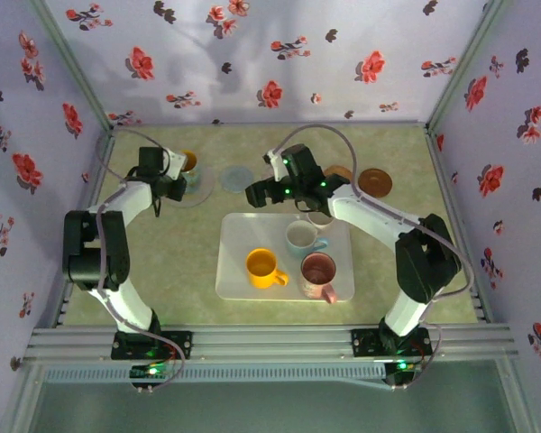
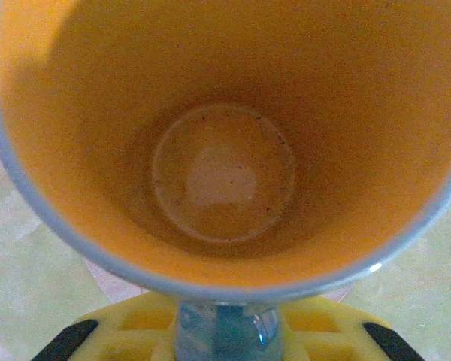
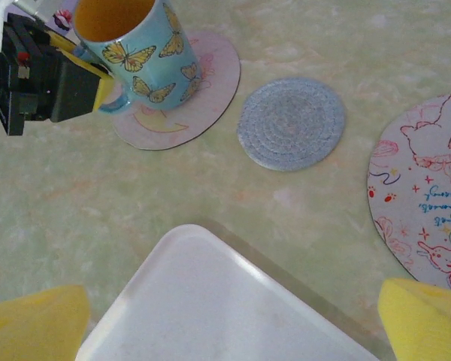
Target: Place the cup by the coaster
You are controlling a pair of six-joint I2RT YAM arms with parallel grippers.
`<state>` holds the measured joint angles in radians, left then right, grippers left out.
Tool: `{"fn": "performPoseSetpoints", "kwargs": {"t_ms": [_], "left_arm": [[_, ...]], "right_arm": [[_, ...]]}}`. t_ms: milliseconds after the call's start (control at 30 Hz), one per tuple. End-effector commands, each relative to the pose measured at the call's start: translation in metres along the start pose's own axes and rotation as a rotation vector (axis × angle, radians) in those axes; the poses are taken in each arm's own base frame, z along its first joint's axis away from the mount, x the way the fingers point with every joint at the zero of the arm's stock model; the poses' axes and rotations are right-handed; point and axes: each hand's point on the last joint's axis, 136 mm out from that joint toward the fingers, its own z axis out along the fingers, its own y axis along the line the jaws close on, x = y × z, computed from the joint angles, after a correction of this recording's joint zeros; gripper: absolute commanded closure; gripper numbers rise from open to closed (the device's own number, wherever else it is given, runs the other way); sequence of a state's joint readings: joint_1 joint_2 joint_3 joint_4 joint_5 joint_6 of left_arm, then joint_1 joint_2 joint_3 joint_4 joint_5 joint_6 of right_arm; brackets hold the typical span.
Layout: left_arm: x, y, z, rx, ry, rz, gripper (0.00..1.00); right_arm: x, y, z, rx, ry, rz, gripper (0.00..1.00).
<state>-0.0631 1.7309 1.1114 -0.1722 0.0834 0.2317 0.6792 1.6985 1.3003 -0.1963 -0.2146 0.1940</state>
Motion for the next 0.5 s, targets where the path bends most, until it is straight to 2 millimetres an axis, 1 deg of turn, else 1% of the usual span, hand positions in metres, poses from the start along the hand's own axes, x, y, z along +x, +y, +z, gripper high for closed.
{"fn": "performPoseSetpoints", "kwargs": {"t_ms": [0,100,167,300,433,467], "left_arm": [[-0.040,0.017,-0.012,-0.053,-0.140,0.020,1.00],[-0.035,0.016,-0.009,-0.051,-0.129,0.015,0.99],[-0.034,0.016,-0.009,-0.052,-0.135,0.015,0.92],[-0.030,0.016,-0.008,-0.054,-0.135,0.007,0.84],[-0.025,0.015,-0.006,-0.051,-0.119,-0.004,0.74],[-0.023,0.015,-0.006,-0.052,-0.117,-0.007,0.70]], "right_arm": [[-0.005,0.008,-0.001,-0.022,0.001,-0.025,0.00],[-0.005,0.008,-0.001,-0.023,0.003,-0.024,0.00],[-0.005,0.009,-0.002,-0.023,0.003,-0.025,0.00],[-0.003,0.008,-0.003,-0.021,0.007,-0.024,0.00],[-0.003,0.008,-0.005,-0.019,0.006,-0.022,0.00],[-0.003,0.009,-0.006,-0.019,0.005,-0.023,0.00]]}}
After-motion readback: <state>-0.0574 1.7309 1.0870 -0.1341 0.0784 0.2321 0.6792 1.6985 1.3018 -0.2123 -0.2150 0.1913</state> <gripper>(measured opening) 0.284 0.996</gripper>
